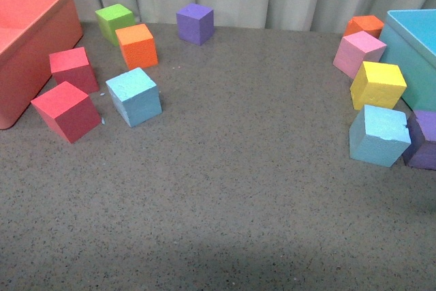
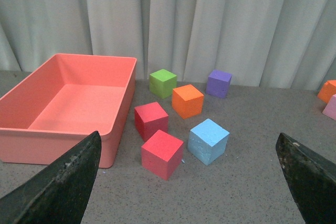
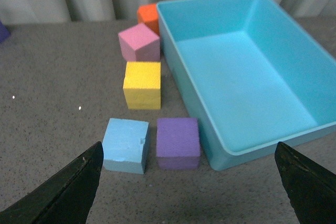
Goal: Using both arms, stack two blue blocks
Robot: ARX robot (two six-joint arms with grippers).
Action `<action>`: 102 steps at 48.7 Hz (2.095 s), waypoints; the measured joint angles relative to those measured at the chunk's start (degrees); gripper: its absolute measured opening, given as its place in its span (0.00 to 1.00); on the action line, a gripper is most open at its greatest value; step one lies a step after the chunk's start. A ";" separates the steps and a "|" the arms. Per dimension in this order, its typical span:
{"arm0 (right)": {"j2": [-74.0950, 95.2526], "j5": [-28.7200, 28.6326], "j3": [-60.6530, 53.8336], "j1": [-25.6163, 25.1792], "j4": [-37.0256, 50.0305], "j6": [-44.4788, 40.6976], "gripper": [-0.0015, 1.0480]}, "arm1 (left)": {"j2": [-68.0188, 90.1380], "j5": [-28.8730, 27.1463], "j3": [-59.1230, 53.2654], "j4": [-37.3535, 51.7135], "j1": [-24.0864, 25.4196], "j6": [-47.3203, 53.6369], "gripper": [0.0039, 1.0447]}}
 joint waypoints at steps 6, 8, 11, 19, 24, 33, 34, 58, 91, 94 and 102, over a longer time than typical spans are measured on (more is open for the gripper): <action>16.09 -1.55 9.99 1.14 -3.98 3.39 0.91 | 0.00 0.00 0.00 0.00 0.00 0.00 0.94; 20.33 -2.43 13.03 1.44 -5.62 4.85 0.91 | 0.00 0.02 0.00 0.00 0.00 0.00 0.94; 26.97 -3.83 18.03 2.01 -8.96 7.28 0.91 | 0.00 0.02 0.00 0.00 0.00 0.00 0.94; 39.01 -7.23 27.71 3.72 -16.06 13.05 0.91 | 0.00 -0.02 0.00 0.00 0.00 0.00 0.94; 43.67 -5.86 31.56 4.63 -19.58 15.12 0.91 | 0.00 0.00 0.00 0.00 0.00 0.00 0.94; 47.82 -5.09 34.03 4.96 -21.90 17.00 0.91 | 0.00 0.00 0.00 0.00 0.00 0.00 0.94; 48.26 -5.03 34.27 4.98 -22.21 17.25 0.91 | 0.00 0.00 0.00 0.00 0.00 0.00 0.94; 56.24 -5.35 38.88 5.07 -22.25 20.02 0.91 | 0.00 0.00 0.00 0.00 0.00 0.00 0.94; 62.84 -7.80 46.62 5.25 -26.64 21.59 0.47 | 0.00 0.00 0.00 0.00 0.00 0.00 0.94; 62.34 -8.22 47.45 6.23 -26.77 21.66 0.45 | 0.00 0.00 0.00 0.00 0.00 0.00 0.94; 62.80 -9.88 53.88 10.78 -29.03 20.74 0.43 | 0.00 0.00 0.00 0.00 0.00 0.00 0.94</action>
